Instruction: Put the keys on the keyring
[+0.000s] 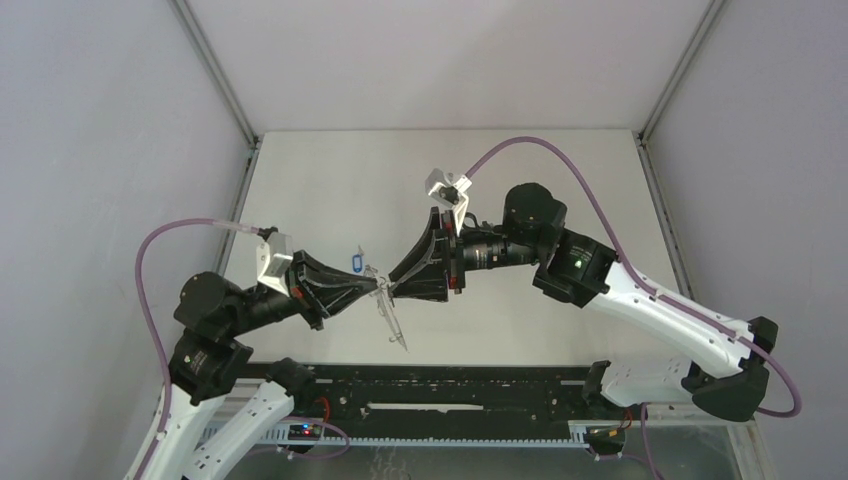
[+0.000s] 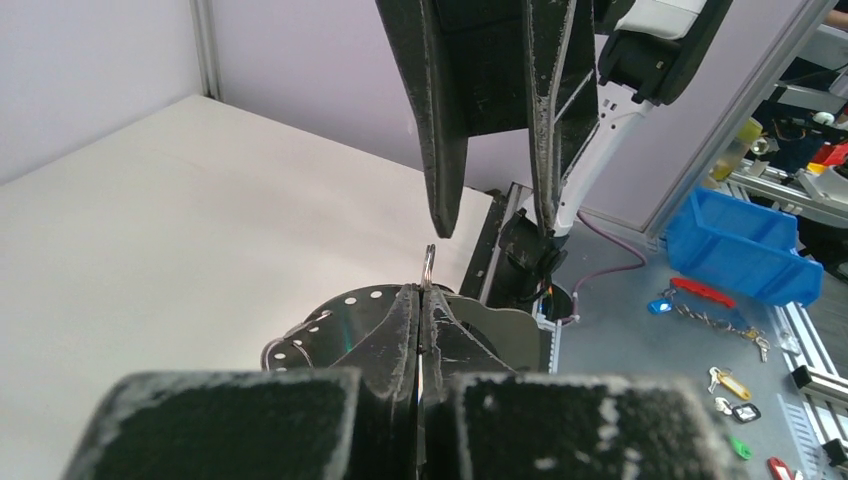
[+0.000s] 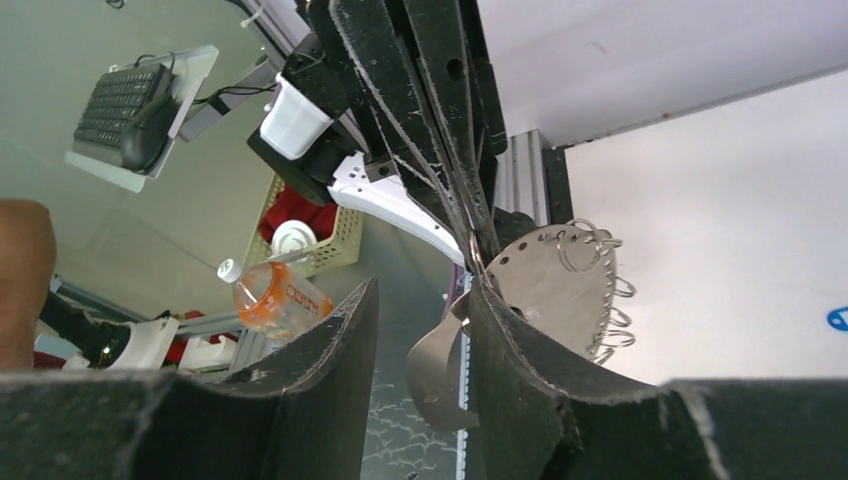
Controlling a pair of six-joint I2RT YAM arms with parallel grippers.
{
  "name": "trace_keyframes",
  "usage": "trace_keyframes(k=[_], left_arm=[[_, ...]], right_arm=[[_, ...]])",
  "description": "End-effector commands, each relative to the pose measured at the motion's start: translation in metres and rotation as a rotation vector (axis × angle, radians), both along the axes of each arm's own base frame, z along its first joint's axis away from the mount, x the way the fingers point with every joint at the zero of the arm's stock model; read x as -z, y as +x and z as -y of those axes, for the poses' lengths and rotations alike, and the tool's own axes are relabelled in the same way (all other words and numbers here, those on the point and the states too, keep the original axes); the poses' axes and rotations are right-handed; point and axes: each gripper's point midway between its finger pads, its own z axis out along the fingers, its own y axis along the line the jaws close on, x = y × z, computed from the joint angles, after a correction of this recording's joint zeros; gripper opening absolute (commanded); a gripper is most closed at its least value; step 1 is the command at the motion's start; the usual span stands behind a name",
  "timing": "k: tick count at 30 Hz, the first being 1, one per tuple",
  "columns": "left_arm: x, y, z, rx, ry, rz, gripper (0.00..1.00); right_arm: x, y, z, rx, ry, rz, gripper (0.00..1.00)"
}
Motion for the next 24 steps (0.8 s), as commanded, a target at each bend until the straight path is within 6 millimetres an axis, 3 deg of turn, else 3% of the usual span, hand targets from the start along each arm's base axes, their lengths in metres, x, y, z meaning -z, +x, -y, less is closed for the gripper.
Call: trace_keyframes(k=[1, 9, 24], left_arm=[[-0.013, -0.002, 0.002, 0.019, -0.035, 0.047, 0.00], [-0.012, -0.007, 0.004, 0.050, -0.038, 0.048, 0.00], [-0.014, -0.006, 0.003, 0.041, -0.044, 0.050, 0.00]], right_arm=[[-0.012, -0.010, -0.002, -0.070, 0.056, 0.040, 0.46], [-0.014, -0.002, -0.006, -0.033, 0.069, 0.055, 0.42], [-0.009, -0.006, -0.018, -0.070, 0.069, 0.026, 0.27]])
